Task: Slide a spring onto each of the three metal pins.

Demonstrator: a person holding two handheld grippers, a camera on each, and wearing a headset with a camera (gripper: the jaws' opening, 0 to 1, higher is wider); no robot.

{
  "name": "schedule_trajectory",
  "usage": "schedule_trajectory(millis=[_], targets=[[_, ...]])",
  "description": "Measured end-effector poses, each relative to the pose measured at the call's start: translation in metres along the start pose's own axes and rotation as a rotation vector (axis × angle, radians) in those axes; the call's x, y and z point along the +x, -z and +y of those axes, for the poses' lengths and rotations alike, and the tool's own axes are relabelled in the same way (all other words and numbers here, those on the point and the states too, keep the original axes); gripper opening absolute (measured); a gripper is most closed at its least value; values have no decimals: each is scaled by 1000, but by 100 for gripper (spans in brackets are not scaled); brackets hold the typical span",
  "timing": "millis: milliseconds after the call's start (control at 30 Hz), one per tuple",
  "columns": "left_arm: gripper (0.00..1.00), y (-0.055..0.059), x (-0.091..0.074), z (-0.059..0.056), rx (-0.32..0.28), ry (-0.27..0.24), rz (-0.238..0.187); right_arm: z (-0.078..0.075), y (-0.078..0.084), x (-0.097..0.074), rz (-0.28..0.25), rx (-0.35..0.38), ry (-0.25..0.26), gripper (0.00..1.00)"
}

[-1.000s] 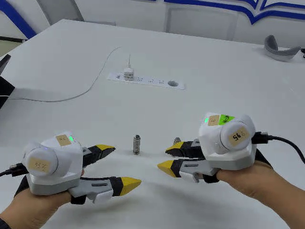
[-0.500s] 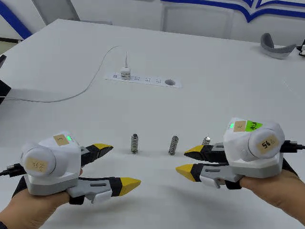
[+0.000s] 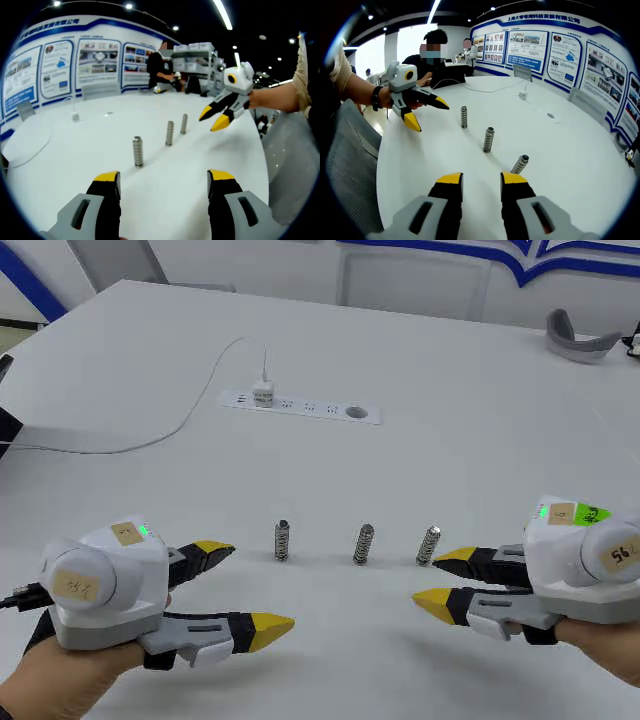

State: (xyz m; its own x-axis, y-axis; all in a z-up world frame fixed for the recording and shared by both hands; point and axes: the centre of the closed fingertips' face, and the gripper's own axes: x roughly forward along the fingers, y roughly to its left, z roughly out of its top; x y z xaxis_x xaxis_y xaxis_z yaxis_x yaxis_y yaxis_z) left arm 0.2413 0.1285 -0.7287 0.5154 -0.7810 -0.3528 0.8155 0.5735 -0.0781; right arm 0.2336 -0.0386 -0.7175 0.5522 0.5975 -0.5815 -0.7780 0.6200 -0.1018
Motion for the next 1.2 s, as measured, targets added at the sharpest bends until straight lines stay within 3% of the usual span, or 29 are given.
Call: schedule_trajectory(millis=[500,767,1200], targets=[[73,3,0,-2,10,3,15,-20,13,-16,-32,9,17,45],[73,2,-1,-2,10,2,16,-21,17,-23,-67,24,8,52],[73,5,-2,-2,5,-1,23,-19,22,-26,-84,23,-1,55]])
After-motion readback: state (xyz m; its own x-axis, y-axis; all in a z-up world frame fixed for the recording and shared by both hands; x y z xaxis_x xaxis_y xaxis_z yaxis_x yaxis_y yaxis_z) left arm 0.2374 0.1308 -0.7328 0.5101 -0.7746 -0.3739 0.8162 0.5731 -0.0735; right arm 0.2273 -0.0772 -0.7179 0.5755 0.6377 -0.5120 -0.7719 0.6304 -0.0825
